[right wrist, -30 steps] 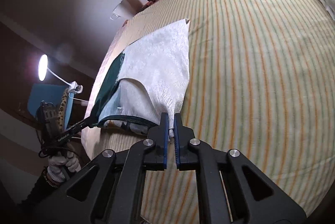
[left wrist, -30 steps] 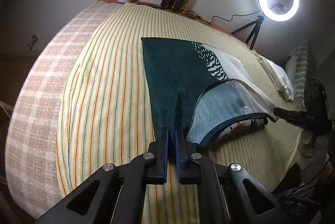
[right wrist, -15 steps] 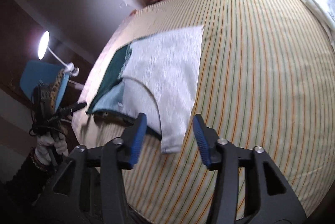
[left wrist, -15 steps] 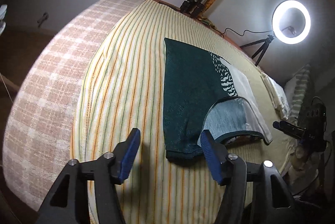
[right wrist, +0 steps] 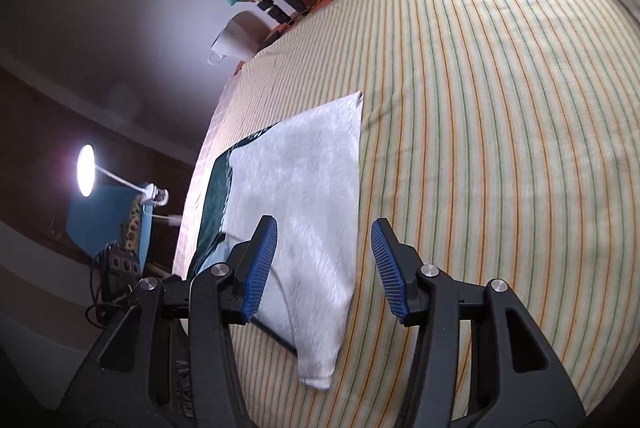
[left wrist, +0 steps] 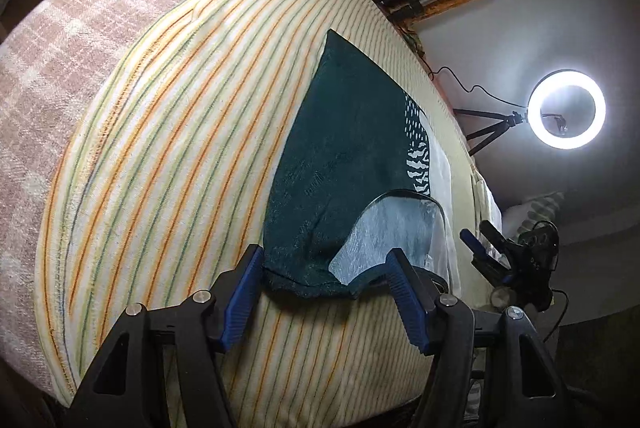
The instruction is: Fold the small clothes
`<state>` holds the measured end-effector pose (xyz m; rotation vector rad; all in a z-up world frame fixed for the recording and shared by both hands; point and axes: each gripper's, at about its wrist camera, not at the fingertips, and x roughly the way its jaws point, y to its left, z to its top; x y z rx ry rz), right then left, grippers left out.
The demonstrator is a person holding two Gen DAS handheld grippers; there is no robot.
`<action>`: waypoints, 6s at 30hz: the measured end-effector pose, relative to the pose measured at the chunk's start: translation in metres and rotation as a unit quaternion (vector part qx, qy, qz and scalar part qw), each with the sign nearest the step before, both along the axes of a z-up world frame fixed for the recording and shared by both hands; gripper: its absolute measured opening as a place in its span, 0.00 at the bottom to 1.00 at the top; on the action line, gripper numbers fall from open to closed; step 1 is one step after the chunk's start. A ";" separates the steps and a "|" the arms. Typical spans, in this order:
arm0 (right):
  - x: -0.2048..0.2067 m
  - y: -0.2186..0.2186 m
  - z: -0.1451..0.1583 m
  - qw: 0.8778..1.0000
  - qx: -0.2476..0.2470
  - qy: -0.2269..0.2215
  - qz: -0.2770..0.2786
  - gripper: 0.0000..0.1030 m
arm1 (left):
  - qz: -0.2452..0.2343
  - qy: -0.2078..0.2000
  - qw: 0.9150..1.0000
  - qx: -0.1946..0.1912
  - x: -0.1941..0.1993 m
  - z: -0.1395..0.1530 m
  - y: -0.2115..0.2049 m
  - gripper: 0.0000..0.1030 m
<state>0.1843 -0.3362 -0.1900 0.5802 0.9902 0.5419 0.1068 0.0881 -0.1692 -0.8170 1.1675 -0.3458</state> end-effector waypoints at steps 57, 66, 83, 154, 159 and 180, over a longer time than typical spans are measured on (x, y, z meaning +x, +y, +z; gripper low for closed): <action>0.050 0.048 0.040 0.997 -0.005 -0.065 0.028 0.05 | -0.056 -0.115 0.989 0.068 0.027 0.055 -0.071 0.03; 0.042 0.025 0.057 0.997 -0.010 -0.081 0.016 0.05 | -0.087 -0.132 0.985 0.069 0.035 0.067 -0.104 0.03; 0.032 -0.099 0.091 0.991 -0.045 -0.112 -0.049 0.05 | -0.161 -0.180 0.969 0.046 0.082 0.090 -0.236 0.03; 0.024 -0.370 0.134 0.916 -0.220 -0.164 -0.292 0.83 | -0.282 -0.334 0.872 0.219 0.098 0.142 -0.527 1.00; -0.002 -0.353 0.149 0.912 -0.217 -0.175 -0.300 0.84 | -0.280 -0.345 0.869 0.218 0.080 0.157 -0.519 1.00; -0.123 -0.243 0.160 0.895 -0.236 -0.202 -0.319 1.00 | -0.262 -0.373 0.864 0.213 -0.001 0.189 -0.452 1.00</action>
